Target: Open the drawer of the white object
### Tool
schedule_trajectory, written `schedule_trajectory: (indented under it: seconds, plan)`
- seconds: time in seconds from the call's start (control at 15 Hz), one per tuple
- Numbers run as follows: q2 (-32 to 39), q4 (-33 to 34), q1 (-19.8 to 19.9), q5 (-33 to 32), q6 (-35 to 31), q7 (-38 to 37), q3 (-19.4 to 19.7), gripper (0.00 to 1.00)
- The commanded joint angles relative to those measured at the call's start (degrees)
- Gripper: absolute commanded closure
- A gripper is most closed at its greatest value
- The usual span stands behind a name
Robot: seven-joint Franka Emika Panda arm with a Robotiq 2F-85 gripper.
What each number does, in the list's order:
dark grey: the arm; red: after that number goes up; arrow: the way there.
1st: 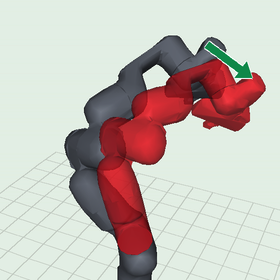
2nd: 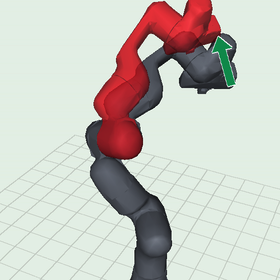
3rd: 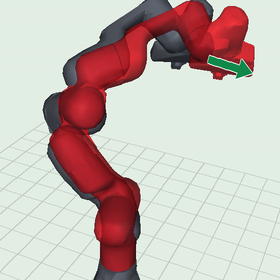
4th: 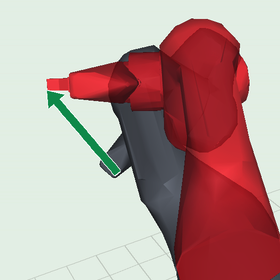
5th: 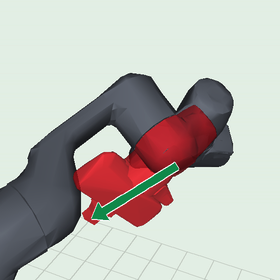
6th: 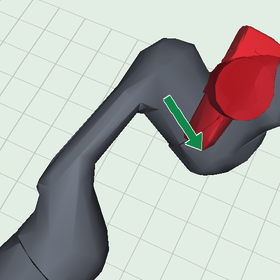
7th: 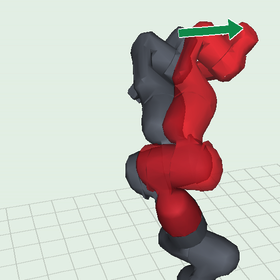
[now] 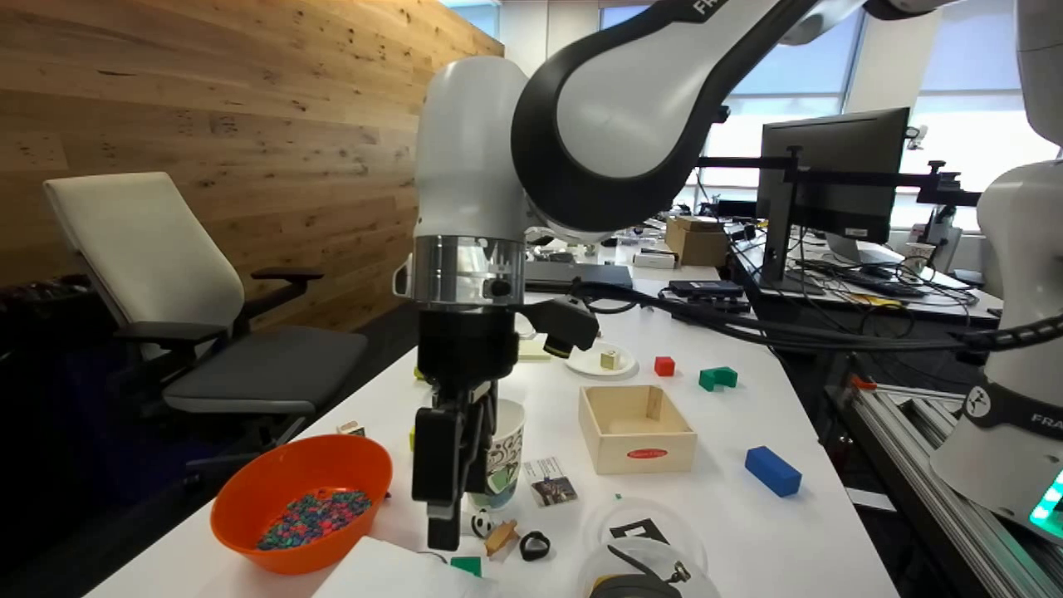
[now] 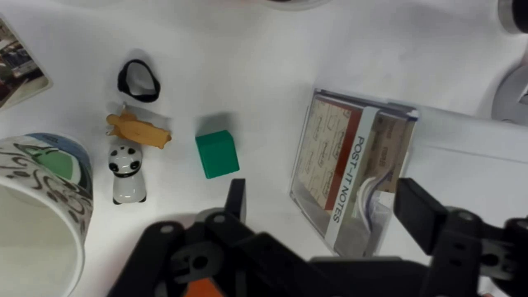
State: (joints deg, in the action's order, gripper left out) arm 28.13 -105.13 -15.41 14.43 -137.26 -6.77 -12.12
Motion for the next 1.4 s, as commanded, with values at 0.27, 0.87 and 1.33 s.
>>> schedule_trajectory:
  seconds: [0.27,0.87,1.33]
  plan:
    - [-0.99,-0.39,-0.38,-1.16,0.68,-1.68,0.42,0.02]
    - [1.11,0.51,1.65,2.47,0.39,1.36,-1.33,0.02]
    - [2.61,0.66,6.43,10.3,-1.53,7.01,-4.32,0.04]
